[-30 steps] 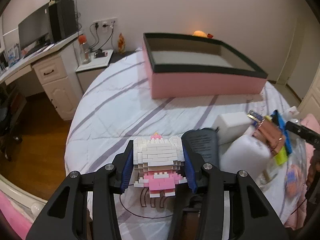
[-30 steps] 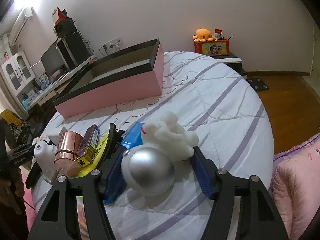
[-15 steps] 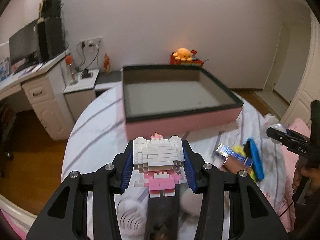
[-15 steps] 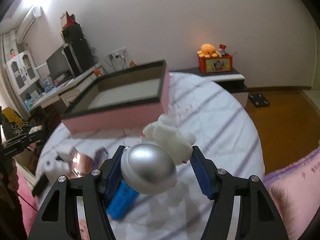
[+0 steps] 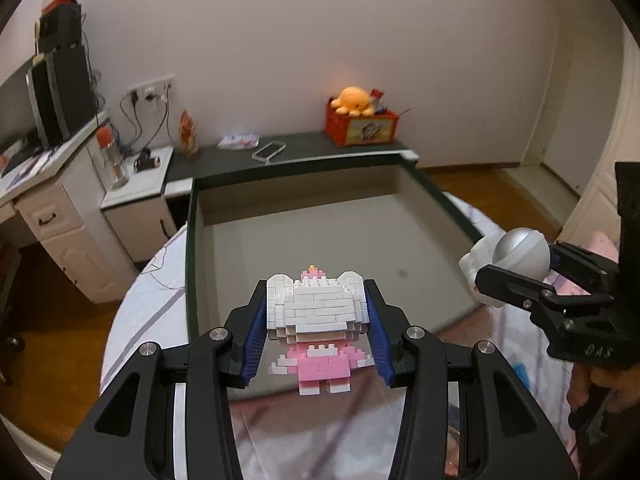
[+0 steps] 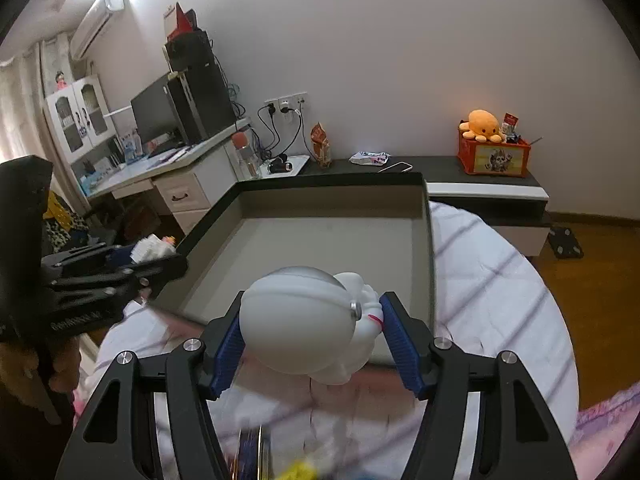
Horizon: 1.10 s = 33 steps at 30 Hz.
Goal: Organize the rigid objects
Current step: 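Carry both figures into the pink box and open both tools to release, then grasp the pink pixel-block figure with right tool while left tool moves to the white cup-shaped object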
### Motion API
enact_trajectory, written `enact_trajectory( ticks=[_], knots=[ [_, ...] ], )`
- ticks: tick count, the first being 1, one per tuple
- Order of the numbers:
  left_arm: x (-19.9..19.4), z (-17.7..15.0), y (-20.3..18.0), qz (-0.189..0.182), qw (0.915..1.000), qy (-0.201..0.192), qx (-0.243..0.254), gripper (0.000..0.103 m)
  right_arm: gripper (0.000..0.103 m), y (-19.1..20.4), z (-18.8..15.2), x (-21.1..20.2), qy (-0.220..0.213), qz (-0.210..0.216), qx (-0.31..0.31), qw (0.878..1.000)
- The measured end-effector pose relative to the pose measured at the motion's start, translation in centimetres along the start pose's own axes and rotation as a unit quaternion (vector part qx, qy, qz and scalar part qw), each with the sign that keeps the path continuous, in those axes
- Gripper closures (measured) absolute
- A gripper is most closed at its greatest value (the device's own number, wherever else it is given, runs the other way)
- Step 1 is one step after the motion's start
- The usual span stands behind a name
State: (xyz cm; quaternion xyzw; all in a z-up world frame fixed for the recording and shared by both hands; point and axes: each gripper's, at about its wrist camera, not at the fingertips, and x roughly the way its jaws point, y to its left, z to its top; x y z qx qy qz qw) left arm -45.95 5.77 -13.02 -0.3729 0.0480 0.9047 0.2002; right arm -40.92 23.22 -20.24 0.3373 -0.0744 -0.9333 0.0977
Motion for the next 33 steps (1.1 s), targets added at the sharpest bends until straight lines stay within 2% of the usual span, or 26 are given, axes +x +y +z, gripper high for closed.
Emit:
enact_trajectory(
  ticks=[3,8,10,12,14,15,17,18,20,28,33],
  knots=[
    [2.6,0.1,0.6,0.019,0.9995,0.026,-0.007,0.058,0.037,0.1,0.7,2.7,0.022,-0.01,-0.009,1.0],
    [4.4,-0.4,1.1,0.023,0.9988,0.041,-0.018,0.057,0.037,-0.3,0.1,6.4,0.066,-0.027,-0.016,0.997],
    [4.9,-0.7,1.0,0.02,0.9985,0.047,-0.018,0.056,0.037,-0.4,-0.1,6.6,0.067,-0.042,-0.023,0.997],
    [5.2,-1.0,0.9,0.024,0.9983,0.051,-0.015,0.053,0.037,-0.5,-0.1,6.2,0.057,-0.035,-0.017,0.998],
    [5.0,-1.1,0.8,0.027,0.9983,0.049,-0.017,0.039,0.037,-0.6,0.0,5.7,0.049,-0.031,-0.016,0.998],
    [4.6,-1.2,0.7,0.023,0.9985,0.046,-0.017,0.036,0.036,-0.5,-0.1,5.5,0.05,-0.028,-0.019,0.998],
    [3.7,-1.3,0.6,0.021,0.9989,0.039,-0.015,0.018,0.032,-0.5,0.1,5.4,0.052,-0.032,-0.018,0.998],
    [3.0,-1.3,0.7,0.028,0.999,0.031,-0.015,0.015,0.024,-0.6,0.0,4.9,0.046,-0.034,-0.014,0.998],
    [1.3,-1.6,1.0,0.038,0.999,0.017,-0.017,0.006,0.022,-0.6,0.1,3.9,0.033,-0.038,-0.008,0.999],
    [-5.9,-3.8,2.6,0.051,0.9972,-0.028,-0.047,0.001,0.022,-0.1,0.2,-1.4,-0.005,-0.041,0.008,0.999],
    [-10.2,-6.4,2.4,0.061,0.9953,-0.055,-0.05,0.0,0.022,1.0,-1.2,-5.7,-0.029,-0.044,0.007,0.999]
  ],
)
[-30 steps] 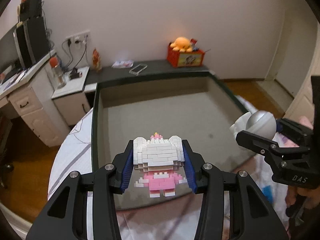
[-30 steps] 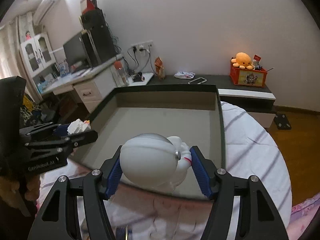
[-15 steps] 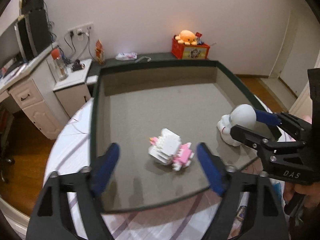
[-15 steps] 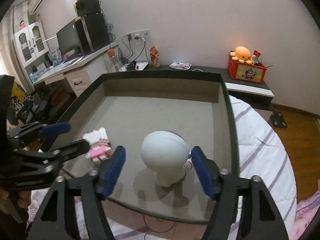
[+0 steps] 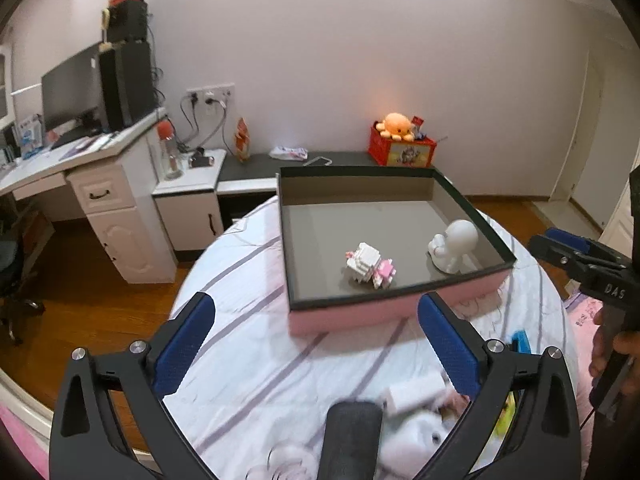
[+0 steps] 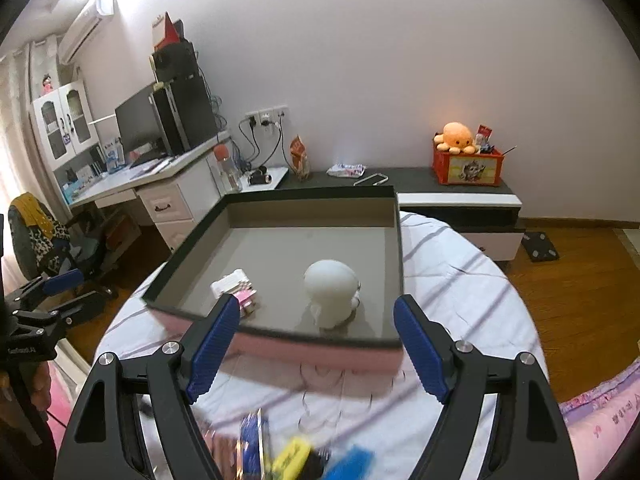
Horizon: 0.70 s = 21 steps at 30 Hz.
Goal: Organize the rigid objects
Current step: 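Grasp the pink pixel-block figure with right tool while left tool moves to the white cup-shaped object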
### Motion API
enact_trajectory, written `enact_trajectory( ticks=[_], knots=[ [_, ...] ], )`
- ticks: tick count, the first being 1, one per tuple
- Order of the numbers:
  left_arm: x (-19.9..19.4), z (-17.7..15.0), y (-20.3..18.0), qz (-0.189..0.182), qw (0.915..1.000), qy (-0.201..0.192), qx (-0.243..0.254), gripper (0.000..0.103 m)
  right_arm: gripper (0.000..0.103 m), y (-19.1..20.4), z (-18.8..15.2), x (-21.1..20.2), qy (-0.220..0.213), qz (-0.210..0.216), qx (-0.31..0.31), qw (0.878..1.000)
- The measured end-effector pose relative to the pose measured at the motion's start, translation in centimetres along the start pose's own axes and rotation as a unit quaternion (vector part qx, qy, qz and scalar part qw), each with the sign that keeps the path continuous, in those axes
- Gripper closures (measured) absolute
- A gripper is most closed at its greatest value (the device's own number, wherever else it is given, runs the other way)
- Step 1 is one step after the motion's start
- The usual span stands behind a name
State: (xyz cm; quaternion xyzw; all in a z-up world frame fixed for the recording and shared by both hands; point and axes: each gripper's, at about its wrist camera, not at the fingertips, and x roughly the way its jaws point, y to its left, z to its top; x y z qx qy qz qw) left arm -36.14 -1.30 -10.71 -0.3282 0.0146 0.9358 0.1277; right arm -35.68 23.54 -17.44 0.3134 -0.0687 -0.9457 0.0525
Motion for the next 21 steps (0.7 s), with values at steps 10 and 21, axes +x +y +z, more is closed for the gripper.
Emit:
enact_trajectory(
  ticks=[10,21],
  knots=[
    [-5.8,-7.2,0.8,0.007,0.9996,-0.007,-0.026,0.0,0.02,1.3,-5.1,-6.7,-0.019,-0.016,0.001,1.0],
    [-5.0,-11.7,-1.3,0.004,0.9988,0.049,-0.004,0.0,0.019,0.0,-11.1,-6.3,0.045,-0.05,0.035,0.997]
  ],
)
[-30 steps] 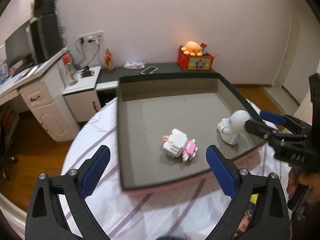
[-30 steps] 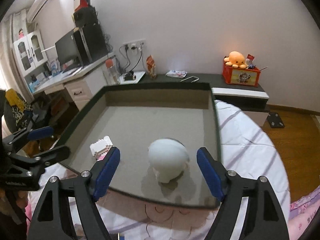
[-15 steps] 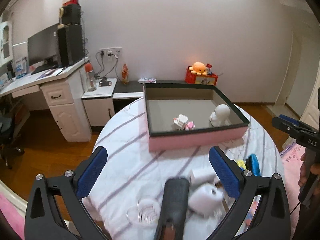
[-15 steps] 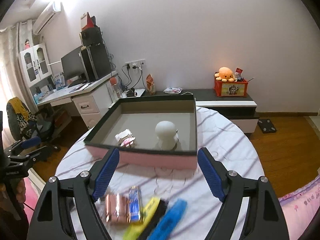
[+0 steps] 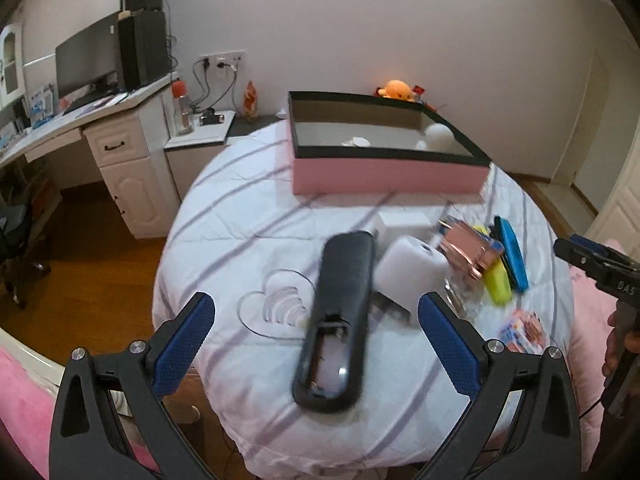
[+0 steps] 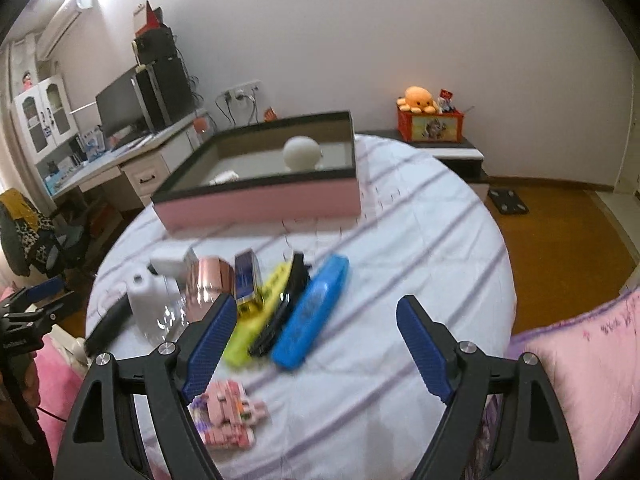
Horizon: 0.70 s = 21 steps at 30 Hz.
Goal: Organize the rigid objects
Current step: 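Grasp the pink pixel-block figure with right tool while left tool moves to the white cup-shaped object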
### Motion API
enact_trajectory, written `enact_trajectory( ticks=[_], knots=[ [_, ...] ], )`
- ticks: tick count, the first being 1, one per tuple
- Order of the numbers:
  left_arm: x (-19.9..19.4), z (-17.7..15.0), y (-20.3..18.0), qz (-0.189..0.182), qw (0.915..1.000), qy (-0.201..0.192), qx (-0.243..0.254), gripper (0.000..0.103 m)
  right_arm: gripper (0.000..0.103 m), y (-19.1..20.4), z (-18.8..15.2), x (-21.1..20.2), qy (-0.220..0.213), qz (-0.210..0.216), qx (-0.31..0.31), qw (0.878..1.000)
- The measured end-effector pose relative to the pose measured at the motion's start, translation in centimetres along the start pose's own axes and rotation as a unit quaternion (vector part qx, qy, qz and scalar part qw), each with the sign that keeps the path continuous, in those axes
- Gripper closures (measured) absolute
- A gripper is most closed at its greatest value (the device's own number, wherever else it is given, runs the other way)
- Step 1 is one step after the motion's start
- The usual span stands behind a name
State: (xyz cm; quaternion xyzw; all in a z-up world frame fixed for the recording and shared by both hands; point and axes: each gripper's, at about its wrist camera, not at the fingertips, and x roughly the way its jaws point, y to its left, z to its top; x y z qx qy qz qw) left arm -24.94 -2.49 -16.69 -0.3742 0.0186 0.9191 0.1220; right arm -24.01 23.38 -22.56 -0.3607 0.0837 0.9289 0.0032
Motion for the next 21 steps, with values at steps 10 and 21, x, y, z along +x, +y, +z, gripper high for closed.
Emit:
enact_trajectory(
  ticks=[10,21],
  knots=[
    [-0.2,-1.0,-1.8,-0.001,0.9998,0.009,0.02,0.0,0.019,3.1,-3.7,-0.9,0.032,0.042,-0.026,0.998],
    [-0.6,-1.3,-2.6,-0.006,0.9995,0.011,0.028,0.0,0.022,5.2,-6.5,1.3,0.055,0.048,-0.068,0.995]
  ],
)
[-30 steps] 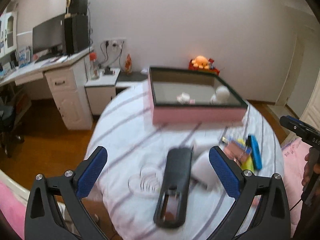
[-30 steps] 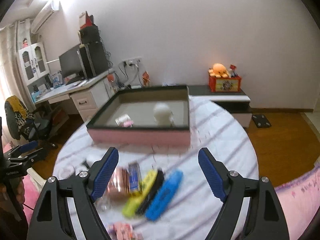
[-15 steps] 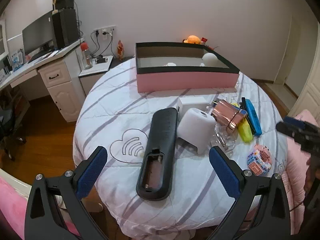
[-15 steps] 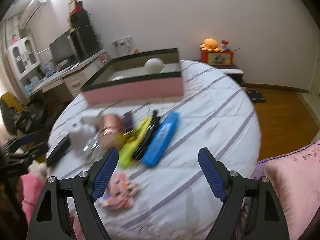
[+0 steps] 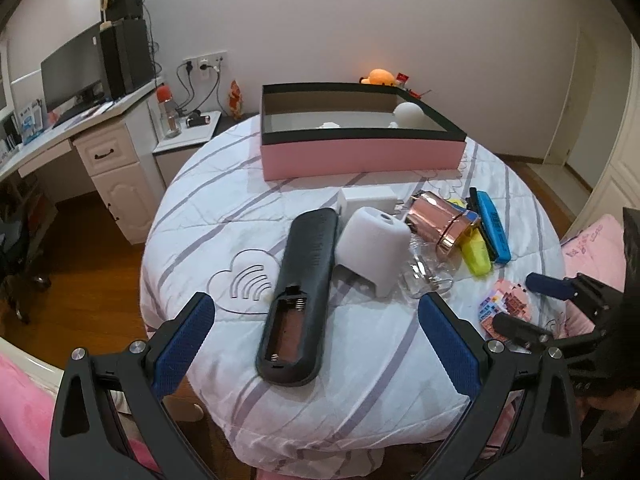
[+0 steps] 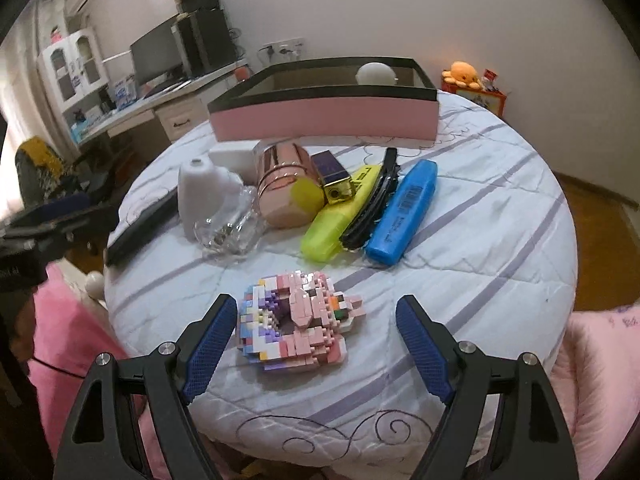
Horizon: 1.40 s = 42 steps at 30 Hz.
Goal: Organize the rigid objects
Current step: 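Grasp the pink pixel-block figure with right tool while left tool moves to the white cup-shaped object, then grasp the white cup-shaped object with left tool while right tool lifts the pixel-block figure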
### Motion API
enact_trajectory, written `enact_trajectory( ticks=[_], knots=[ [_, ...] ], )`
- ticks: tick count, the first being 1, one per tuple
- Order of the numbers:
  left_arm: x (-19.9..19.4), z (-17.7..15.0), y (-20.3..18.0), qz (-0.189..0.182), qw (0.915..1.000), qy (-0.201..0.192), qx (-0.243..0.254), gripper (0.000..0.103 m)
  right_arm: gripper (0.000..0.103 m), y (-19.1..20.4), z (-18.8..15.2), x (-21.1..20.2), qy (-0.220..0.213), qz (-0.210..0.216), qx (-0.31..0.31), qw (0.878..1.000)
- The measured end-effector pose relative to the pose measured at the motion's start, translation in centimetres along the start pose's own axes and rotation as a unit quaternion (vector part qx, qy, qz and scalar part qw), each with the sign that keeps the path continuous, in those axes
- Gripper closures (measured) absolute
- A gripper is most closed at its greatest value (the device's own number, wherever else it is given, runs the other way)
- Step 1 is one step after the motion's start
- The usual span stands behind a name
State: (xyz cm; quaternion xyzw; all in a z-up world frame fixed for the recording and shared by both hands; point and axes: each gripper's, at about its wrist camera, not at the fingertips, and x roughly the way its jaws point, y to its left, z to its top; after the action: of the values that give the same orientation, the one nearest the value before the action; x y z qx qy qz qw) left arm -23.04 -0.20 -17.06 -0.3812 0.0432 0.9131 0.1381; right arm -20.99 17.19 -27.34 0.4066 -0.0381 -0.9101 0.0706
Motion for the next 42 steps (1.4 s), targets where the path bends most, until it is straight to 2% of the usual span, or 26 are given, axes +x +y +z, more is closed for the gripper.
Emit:
enact_trajectory(
  ticks=[1,2,6,10,12,15,18,19,24,31,42],
  knots=[
    [0.1,0.1,-0.2,-0.001,1.0,0.0,0.001,0.0,0.035,0.0,-0.1,0.0,-0.004,0.004,-0.008,1.0],
    [0.2,0.2,-0.4,-0.001,1.0,-0.002,0.002,0.0,0.036,0.1,-0.2,-0.1,-0.008,0.003,-0.014,1.0],
    [0.9,0.9,-1.6,0.0,0.9997,-0.011,0.02,0.0,0.036,-0.9,-0.4,-0.9,-0.018,-0.026,-0.019,0.999],
    [2.5,1.9,-2.8,0.016,0.9991,-0.014,0.036,0.001,0.036,-3.3,-0.2,-1.6,-0.031,-0.053,0.003,0.998],
    [3.4,2.3,-3.2,0.026,0.9988,-0.014,0.04,0.004,0.036,-4.9,-0.2,-1.7,-0.035,-0.063,0.018,0.997],
    [4.9,2.7,-3.8,0.032,0.9975,-0.001,0.063,0.016,0.036,-6.5,0.1,-1.8,-0.04,-0.065,0.036,0.996],
    [6.3,2.9,-3.9,0.022,0.9974,0.018,0.067,0.03,0.036,-7.4,0.5,-1.7,-0.041,-0.065,0.043,0.996],
    [6.5,3.0,-3.9,0.018,0.9975,0.02,0.064,0.038,0.036,-7.6,0.6,-1.6,-0.043,-0.066,0.045,0.996],
    [7.3,3.2,-4.6,0.001,0.9963,0.027,0.081,0.05,0.036,-8.8,1.2,-1.0,-0.045,-0.064,0.057,0.995],
    [6.6,3.3,-3.9,-0.024,0.9974,0.031,0.06,0.05,0.036,-9.8,1.8,-0.3,-0.058,-0.075,0.068,0.993],
    [6.8,2.3,-4.0,-0.022,0.9964,0.036,0.074,0.048,0.035,-10.1,1.9,0.6,-0.061,-0.067,0.071,0.993]
  ],
)
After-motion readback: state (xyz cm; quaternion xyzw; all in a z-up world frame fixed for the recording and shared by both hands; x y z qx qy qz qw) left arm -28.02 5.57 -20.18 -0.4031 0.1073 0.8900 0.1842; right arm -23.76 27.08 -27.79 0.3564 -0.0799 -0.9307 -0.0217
